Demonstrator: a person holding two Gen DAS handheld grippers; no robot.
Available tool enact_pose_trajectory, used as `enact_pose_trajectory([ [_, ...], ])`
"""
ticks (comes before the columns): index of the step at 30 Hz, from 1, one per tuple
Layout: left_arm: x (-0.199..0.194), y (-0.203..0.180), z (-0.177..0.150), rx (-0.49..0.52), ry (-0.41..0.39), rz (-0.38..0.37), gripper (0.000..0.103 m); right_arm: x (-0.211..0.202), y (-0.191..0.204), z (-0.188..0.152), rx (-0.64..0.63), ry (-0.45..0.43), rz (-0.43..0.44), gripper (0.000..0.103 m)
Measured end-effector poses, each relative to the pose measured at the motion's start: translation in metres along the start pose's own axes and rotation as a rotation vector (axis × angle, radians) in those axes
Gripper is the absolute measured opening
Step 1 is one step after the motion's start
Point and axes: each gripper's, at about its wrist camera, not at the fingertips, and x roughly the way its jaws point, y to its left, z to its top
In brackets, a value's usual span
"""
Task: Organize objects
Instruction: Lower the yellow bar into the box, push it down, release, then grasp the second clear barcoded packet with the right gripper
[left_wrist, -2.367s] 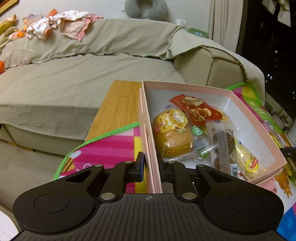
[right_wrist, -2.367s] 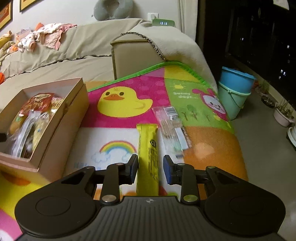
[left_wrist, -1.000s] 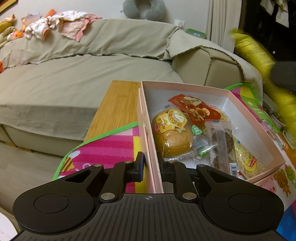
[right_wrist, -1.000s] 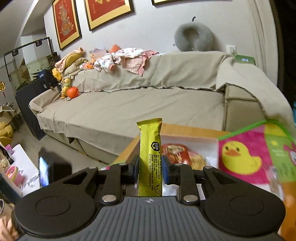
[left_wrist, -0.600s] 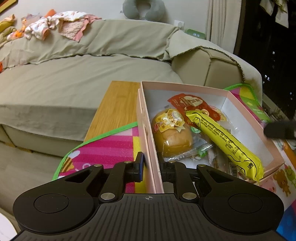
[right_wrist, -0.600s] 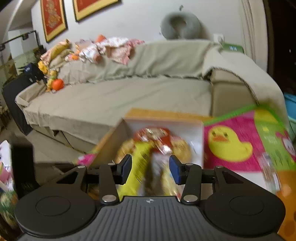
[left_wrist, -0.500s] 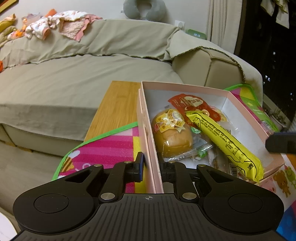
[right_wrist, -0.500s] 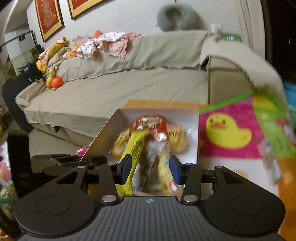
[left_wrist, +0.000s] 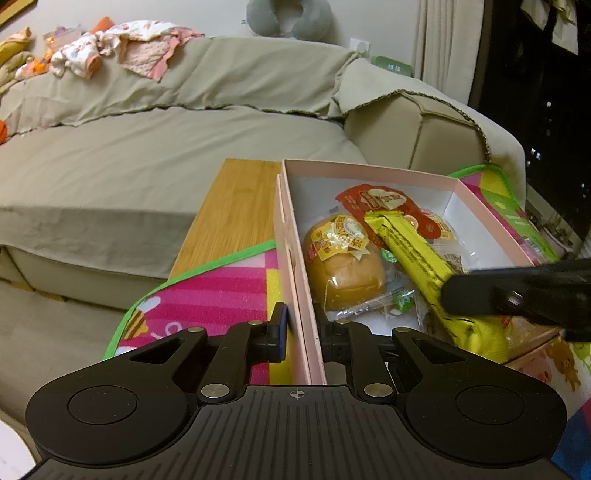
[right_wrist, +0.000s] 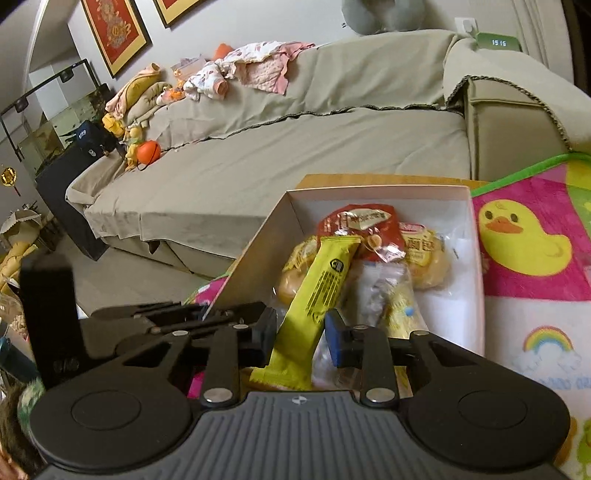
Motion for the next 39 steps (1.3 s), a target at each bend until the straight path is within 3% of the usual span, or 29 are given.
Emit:
enact_pose_trajectory([
  [6,0.0,0.0,0.0,0.0,0.0,0.0,0.016,0.021,0.003,0.008,-0.01,-0.008,-0.014,0.028],
  [12,0.0,-0.001,0.001,-0.001,0.0,-0.005,0.016,0.039,-0.005,0.013,-0.026,-0.004,-0.082,0.024],
  [19,0.001,-0.002,0.002,0.001,0.002,-0.005,0.016,0.026,-0.02,0.005,0.042,0.035,0.052,0.029],
  [21,0.001,-0.002,0.002,0.002,0.003,-0.003,0.016,0.017,-0.023,0.0,0.047,0.035,0.047,0.03],
  [26,0.002,-0.003,0.005,0.016,0.016,0.006,0.015,-0.019,-0.036,-0.009,0.015,-0.056,-0.06,0.043],
  [31,0.004,-0.004,0.005,0.026,0.018,0.014,0.015,-0.061,-0.072,-0.013,0.03,-0.158,-0.24,0.059],
  [36,0.004,-0.004,0.005,0.027,0.018,0.016,0.015,-0.074,-0.116,-0.03,0.045,-0.123,-0.497,0.068],
  [39,0.003,-0.004,0.004,0.028,0.018,0.019,0.015,-0.075,-0.145,-0.041,0.09,-0.088,-0.565,0.071],
])
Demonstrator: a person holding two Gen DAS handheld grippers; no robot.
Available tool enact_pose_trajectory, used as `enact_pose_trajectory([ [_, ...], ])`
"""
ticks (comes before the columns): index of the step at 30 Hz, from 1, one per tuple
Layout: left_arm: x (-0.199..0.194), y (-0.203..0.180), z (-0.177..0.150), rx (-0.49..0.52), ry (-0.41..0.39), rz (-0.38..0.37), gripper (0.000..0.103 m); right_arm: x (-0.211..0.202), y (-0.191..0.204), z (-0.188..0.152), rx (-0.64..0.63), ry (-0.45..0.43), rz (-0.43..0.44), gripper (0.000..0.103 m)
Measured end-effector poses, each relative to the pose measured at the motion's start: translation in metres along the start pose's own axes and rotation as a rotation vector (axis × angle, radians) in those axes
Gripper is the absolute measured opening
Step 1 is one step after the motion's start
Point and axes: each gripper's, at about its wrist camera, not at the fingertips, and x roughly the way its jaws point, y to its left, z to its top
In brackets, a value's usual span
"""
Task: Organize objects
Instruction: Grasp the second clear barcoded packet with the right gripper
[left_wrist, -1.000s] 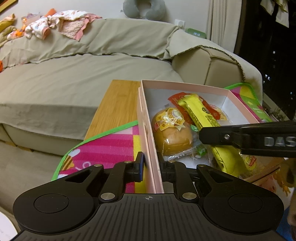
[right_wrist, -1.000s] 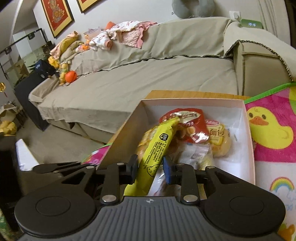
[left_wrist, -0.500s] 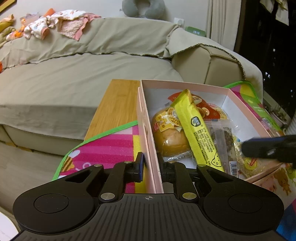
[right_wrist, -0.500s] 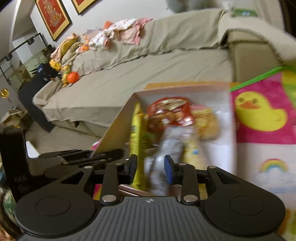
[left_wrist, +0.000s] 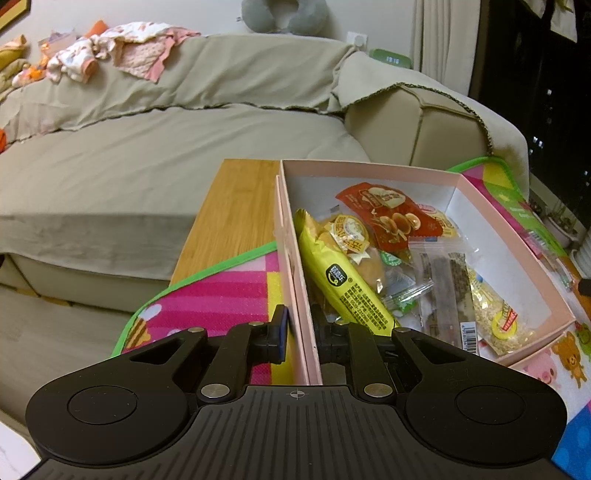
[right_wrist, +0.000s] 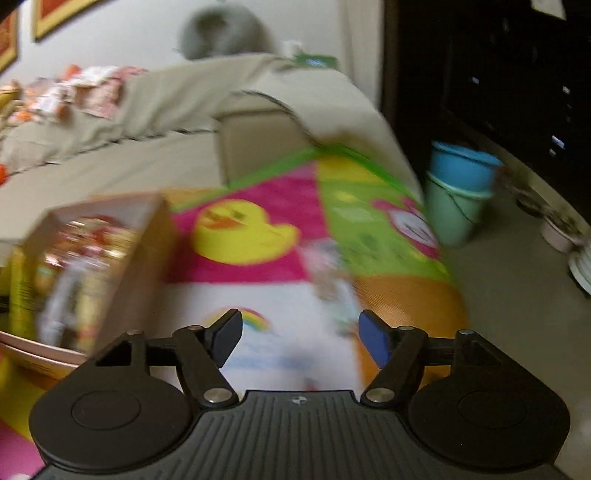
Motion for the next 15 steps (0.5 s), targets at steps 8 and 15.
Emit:
enact_pose_trajectory([
  [8,0.0,0.001,-0.002,0.0,0.003,0.001,0.015,0.042,-0.029,-0.008,-0.015,0.056,-0.112,0.073],
  [15,-0.001,0.003,-0.002,-0.006,0.006,-0.003,0.014,0.079,-0.022,0.02,-0.015,0.059,-0.067,0.073],
])
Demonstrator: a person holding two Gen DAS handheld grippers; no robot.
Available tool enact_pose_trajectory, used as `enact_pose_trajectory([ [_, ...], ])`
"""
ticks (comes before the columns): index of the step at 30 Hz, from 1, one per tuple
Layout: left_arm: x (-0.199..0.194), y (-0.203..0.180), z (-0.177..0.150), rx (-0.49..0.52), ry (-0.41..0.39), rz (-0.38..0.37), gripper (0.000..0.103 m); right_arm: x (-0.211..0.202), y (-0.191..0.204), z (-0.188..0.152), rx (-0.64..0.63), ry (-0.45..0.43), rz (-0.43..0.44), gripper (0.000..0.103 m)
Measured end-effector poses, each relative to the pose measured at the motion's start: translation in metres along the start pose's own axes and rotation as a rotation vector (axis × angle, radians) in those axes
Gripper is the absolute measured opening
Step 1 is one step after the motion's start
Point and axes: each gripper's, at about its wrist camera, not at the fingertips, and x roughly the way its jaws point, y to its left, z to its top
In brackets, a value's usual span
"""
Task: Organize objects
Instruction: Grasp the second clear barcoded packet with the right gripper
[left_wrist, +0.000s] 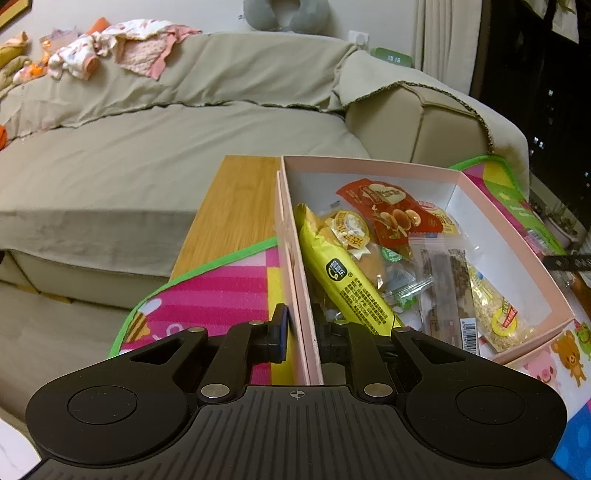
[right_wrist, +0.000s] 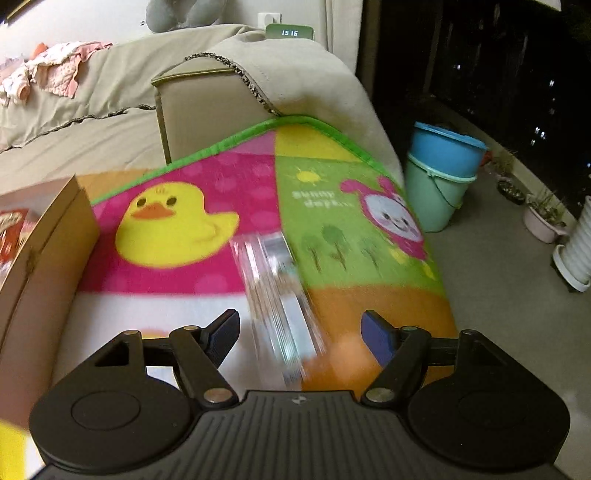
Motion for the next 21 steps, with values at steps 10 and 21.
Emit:
enact_pose_trajectory([
  [10,0.001,0.001,-0.002,-0.007,-0.001,-0.005,0.014,0.002,0.021,0.006,-0.048,0.02,0.042,0.037],
  [21,0.0,0.002,-0.002,-0.013,-0.003,-0.012,0.015,-0.072,0.038,-0.025,-0.094,0.002,0.138,0.037],
])
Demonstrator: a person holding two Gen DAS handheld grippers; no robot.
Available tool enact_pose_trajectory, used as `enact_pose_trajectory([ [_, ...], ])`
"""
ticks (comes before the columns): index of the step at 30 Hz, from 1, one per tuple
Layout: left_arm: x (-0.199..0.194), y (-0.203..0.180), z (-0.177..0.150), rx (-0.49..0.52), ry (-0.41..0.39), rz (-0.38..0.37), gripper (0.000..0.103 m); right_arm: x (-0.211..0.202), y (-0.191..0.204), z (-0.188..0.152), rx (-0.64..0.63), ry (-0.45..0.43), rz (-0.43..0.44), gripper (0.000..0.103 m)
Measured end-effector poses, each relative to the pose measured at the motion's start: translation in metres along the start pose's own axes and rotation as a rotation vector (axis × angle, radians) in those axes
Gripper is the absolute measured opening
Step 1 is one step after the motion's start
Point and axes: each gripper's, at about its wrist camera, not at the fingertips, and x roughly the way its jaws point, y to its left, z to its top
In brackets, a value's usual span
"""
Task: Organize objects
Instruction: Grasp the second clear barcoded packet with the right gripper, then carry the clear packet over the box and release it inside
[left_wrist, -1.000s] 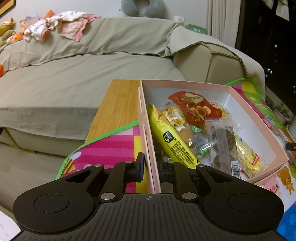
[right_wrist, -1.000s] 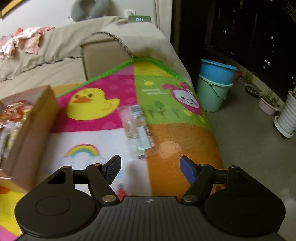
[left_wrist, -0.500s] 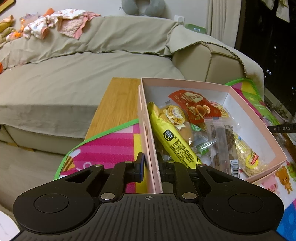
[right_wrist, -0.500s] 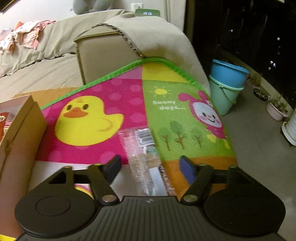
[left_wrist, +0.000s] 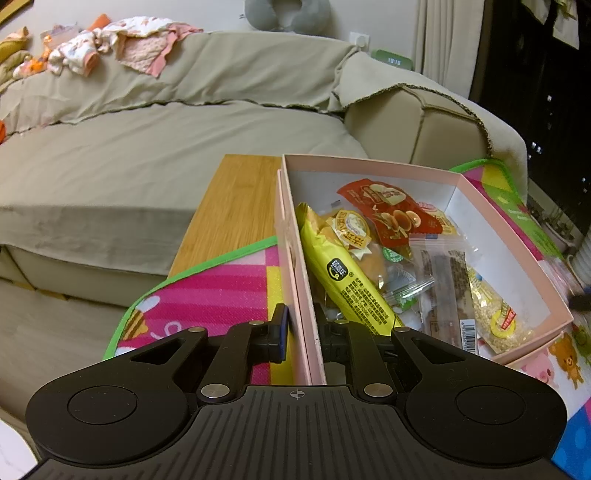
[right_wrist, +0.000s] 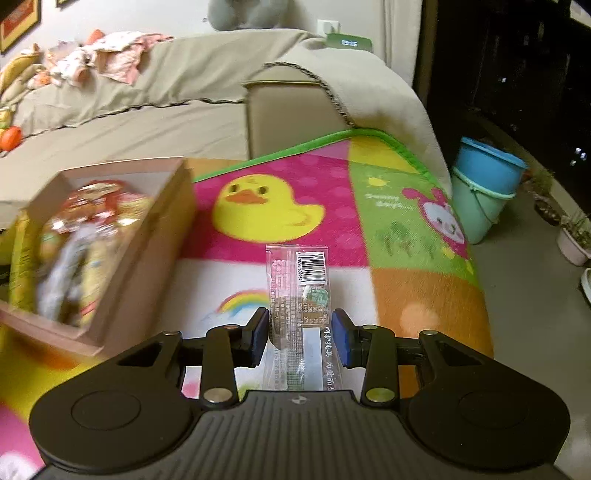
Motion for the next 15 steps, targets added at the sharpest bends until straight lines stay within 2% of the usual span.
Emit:
enact_pose_trajectory([
  [7,0.0,0.001,0.001,-0.004,-0.002,-0.005,0.015,-0.05,0.022,-0.039,-0.007,0.067,0.093,0.037],
  [11,0.0,0.001,0.001,-0.003,-0.002,-0.006,0.015,-0.064,0.041,-0.056,-0.009,0.123,0.161,0.037],
  [13,0.0,0.001,0.001,-0.002,-0.002,-0.008,0.015,-0.072,0.053,-0.057,-0.027,0.121,0.187,0.037],
  [15,0.0,0.001,0.001,-0.002,-0.002,-0.007,0.015,-0.083,0.06,-0.048,-0.038,0.083,0.207,0.037],
])
